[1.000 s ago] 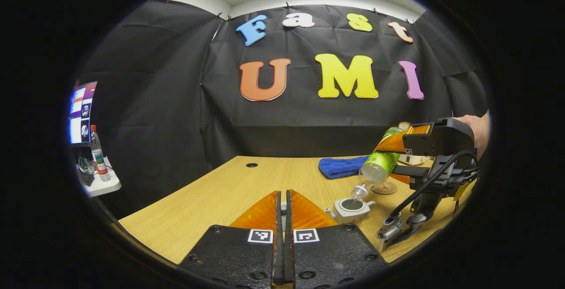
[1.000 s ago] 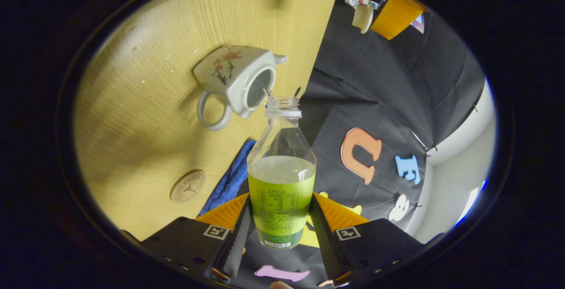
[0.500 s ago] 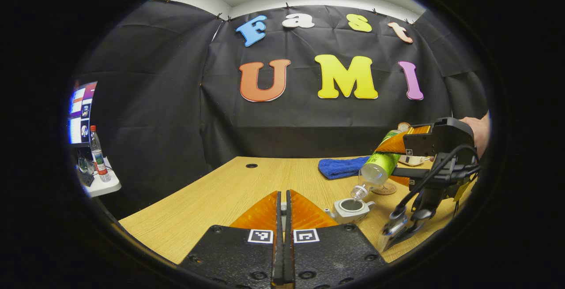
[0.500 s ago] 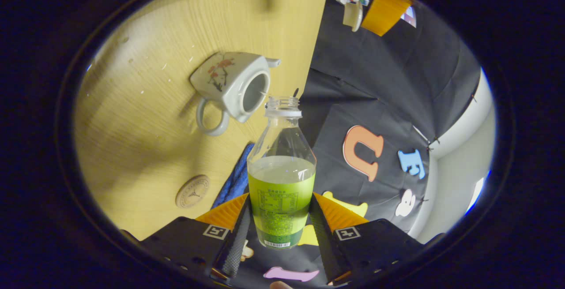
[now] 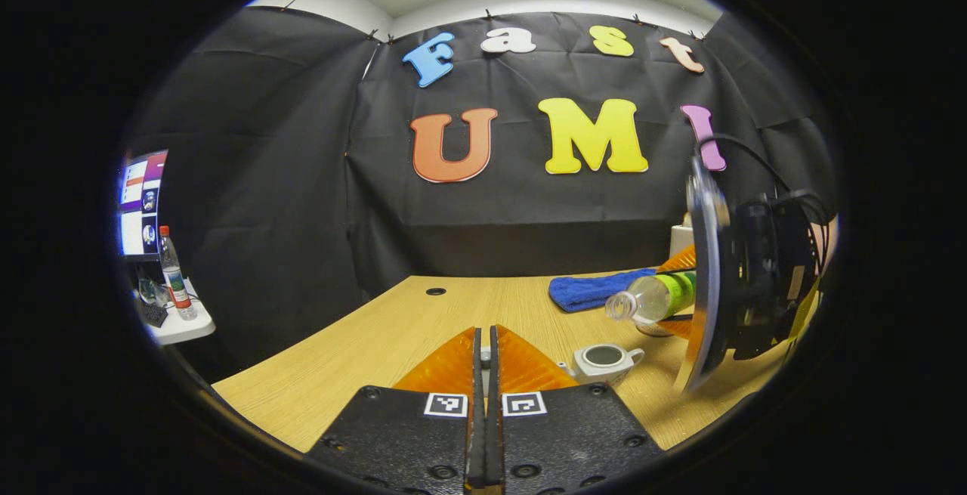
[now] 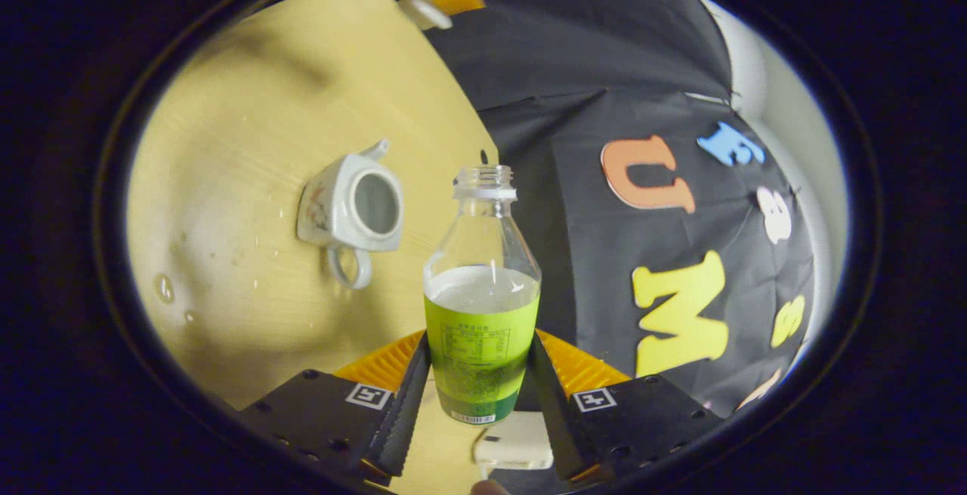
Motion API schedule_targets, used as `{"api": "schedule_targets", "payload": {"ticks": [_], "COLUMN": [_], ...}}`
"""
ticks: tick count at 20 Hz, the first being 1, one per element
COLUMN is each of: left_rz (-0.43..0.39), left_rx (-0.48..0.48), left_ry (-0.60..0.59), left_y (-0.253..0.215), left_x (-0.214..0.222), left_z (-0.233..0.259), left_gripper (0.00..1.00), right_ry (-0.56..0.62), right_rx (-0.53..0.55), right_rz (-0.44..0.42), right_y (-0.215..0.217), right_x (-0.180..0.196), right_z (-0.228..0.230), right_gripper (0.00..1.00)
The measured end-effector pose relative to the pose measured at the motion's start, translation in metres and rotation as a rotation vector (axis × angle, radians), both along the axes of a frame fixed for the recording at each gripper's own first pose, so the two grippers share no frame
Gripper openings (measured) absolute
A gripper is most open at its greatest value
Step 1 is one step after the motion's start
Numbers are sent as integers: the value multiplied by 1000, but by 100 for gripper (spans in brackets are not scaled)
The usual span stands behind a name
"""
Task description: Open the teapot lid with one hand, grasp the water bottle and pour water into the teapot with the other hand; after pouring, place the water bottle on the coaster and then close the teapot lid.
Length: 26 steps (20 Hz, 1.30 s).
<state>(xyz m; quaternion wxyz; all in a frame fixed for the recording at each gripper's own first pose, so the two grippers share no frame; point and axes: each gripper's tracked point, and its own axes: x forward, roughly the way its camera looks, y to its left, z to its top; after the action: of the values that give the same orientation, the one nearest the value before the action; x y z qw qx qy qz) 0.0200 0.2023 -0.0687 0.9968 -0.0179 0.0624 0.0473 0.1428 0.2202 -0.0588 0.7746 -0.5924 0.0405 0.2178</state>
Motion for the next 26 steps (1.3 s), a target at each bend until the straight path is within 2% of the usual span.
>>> {"api": "schedule_targets", "payload": {"ticks": [4, 9, 12, 16, 20, 26], "left_rz": [-16, -45, -45, -50, -55, -61], "left_rx": [-6, -10, -5, 7, 16, 26], "left_ry": [-5, -24, -29, -37, -39, -35], "left_y": [-12, -30, -32, -36, -39, -42], "left_x": [2, 5, 4, 4, 4, 5], "left_z": [4, 13, 16, 19, 21, 20], "left_gripper": [2, 3, 2, 3, 3, 2], "right_ry": [98, 243, 330, 350, 357, 362], "right_rx": [328, 854, 1060, 1132, 1121, 1110], "right_rz": [-62, -185, -259, -285, -322, -336], "right_y": [-12, -43, -61, -68, -69, -69], "right_x": [8, 46, 70, 81, 84, 84], "right_z": [25, 51, 36, 19, 5, 11], "right_gripper": [72, 74, 72, 72, 72, 72]}}
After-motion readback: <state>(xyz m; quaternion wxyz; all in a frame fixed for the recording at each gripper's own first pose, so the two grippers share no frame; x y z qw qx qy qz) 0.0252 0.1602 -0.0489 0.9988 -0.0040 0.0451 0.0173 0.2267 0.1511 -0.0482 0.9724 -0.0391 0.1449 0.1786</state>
